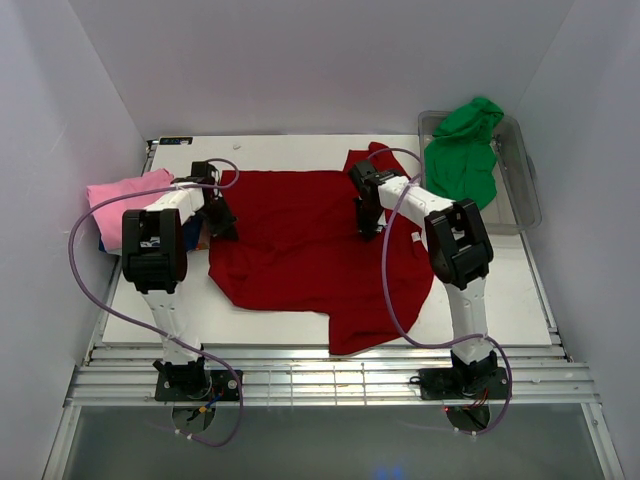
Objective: Fold and stack the t-shirts
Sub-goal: Flatten the tshirt out
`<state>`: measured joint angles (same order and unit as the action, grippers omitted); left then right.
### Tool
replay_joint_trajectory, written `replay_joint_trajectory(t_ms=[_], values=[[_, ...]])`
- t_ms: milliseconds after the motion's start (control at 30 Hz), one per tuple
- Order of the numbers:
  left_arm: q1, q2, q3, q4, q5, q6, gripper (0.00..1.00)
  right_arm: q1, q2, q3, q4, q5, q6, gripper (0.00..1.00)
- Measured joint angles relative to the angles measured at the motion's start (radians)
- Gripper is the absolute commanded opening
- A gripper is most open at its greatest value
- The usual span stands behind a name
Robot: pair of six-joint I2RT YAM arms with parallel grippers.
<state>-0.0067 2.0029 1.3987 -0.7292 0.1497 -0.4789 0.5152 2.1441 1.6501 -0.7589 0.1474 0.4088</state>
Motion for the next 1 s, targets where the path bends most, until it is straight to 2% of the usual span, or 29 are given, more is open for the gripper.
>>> replay_joint_trajectory(t_ms=[200, 400, 633, 767, 1000], values=[[0.000, 0.045, 0.072, -0.014, 0.015, 0.016, 0.00, 0.000, 0.052, 0.087, -0.025, -0.060, -0.008, 0.08], [0.000, 0.016, 0.049, 0.024, 0.020, 0.041, 0.00, 0.000, 0.047, 0.085, -0.027, -0.061, -0.010, 0.08], [-0.002, -0.248, -0.089, 0.042, 0.024, 0.038, 0.00, 0.002, -0.074, 0.017, -0.027, -0.053, -0.008, 0.08], [-0.002, -0.392, -0.221, 0.051, 0.025, 0.031, 0.00, 0.002, -0.177, 0.012, -0.024, -0.054, -0.008, 0.08], [-0.002, -0.412, -0.432, -0.004, 0.002, 0.034, 0.00, 0.002, -0.244, 0.012, -0.019, -0.068, -0.008, 0.08]])
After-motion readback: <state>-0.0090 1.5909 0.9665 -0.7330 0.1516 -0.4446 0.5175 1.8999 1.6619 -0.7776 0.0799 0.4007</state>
